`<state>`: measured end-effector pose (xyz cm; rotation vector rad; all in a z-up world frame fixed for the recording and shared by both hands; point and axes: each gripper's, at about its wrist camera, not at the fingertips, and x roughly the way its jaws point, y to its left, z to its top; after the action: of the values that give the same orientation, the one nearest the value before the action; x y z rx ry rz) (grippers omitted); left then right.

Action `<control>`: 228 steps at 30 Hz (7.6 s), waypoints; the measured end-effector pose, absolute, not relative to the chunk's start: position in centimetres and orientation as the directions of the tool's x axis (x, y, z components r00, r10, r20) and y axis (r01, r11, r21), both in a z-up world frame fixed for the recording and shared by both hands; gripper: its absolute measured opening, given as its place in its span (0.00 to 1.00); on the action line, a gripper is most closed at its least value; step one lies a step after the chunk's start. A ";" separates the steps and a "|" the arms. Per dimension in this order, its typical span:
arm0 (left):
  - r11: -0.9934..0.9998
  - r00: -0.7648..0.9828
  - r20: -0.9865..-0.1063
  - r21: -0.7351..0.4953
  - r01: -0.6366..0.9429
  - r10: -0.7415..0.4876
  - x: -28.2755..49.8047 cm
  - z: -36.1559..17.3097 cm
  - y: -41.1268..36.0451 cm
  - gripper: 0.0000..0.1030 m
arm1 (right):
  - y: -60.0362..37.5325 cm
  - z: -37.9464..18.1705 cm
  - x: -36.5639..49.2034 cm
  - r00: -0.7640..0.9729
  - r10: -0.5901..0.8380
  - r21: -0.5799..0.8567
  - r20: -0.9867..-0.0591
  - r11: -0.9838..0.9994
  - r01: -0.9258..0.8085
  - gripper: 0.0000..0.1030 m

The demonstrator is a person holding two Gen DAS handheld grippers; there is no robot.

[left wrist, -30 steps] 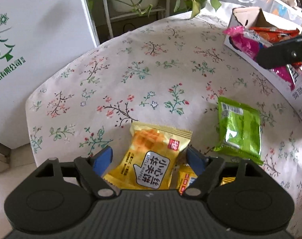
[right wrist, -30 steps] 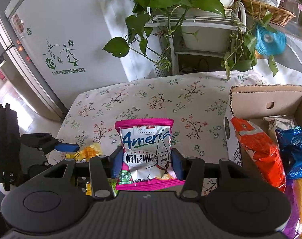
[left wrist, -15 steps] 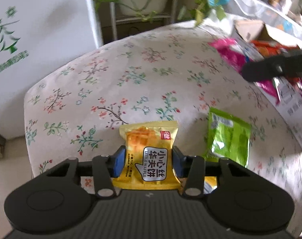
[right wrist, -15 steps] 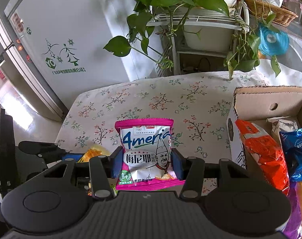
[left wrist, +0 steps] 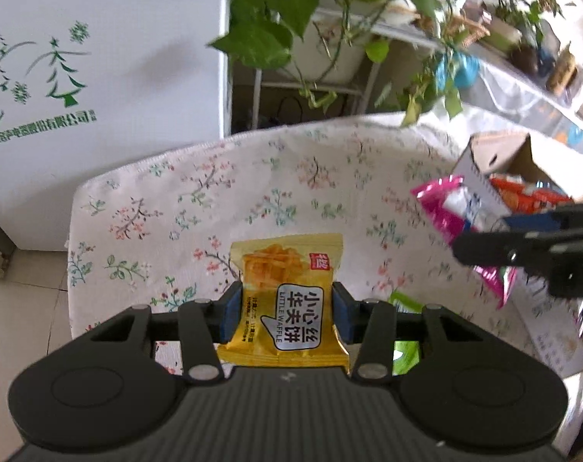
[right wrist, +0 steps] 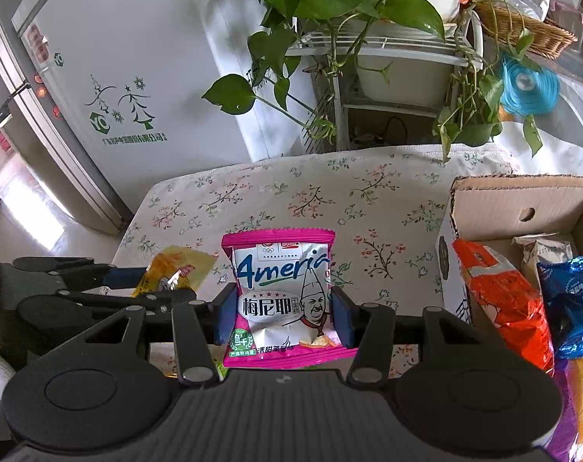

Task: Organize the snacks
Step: 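Lift yellow waffle pack in left tool while right tool carries Ameria packet to box, then open left tool over the box while right tool releases Ameria packet inside, then move both open tools back over the green packet and small yellow packet, then close left tool on small yellow packet while right tool closes on green packet, then carry yellow packet in left tool while right tool carries green packet to box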

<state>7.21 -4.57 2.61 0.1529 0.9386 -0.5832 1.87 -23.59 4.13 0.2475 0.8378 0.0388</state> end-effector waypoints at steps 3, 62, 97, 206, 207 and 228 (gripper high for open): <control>0.849 0.477 -0.777 -0.134 0.512 -0.411 7.0 3.5 -4.6 0.45 | -23.7 4.3 1.8 0.676 0.122 0.223 -0.726 0.973 0.065 0.55; 0.810 0.509 -0.634 -0.394 0.434 -0.581 -5.3 9.7 -18.2 0.45 | -38.5 9.5 -8.6 0.809 -0.024 0.342 -0.588 0.898 0.276 0.55; 0.809 0.469 -0.706 -0.255 0.530 -0.530 -9.4 9.2 -23.4 0.77 | -41.1 8.6 -9.8 0.793 -0.016 0.450 -0.609 0.816 0.362 0.77; 0.951 0.505 -0.846 -0.006 0.308 -0.169 0.3 -1.2 -0.4 0.67 | -17.7 -2.3 4.9 0.528 0.054 0.097 -0.847 0.994 0.055 0.66; 0.952 0.504 -0.846 -0.014 0.306 -0.174 0.3 -1.2 -0.4 0.67 | -17.7 -2.4 4.9 0.533 0.049 0.080 -0.845 0.996 0.035 0.62; 0.926 0.514 -0.825 -0.027 0.375 -0.233 0.1 -0.6 -1.6 0.64 | -18.1 -1.8 4.6 0.517 0.080 0.055 -0.852 0.996 -0.063 0.55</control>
<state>0.12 -1.63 -0.58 0.1620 0.9640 -0.3674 4.56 -18.07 -1.83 0.0175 1.0235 0.0859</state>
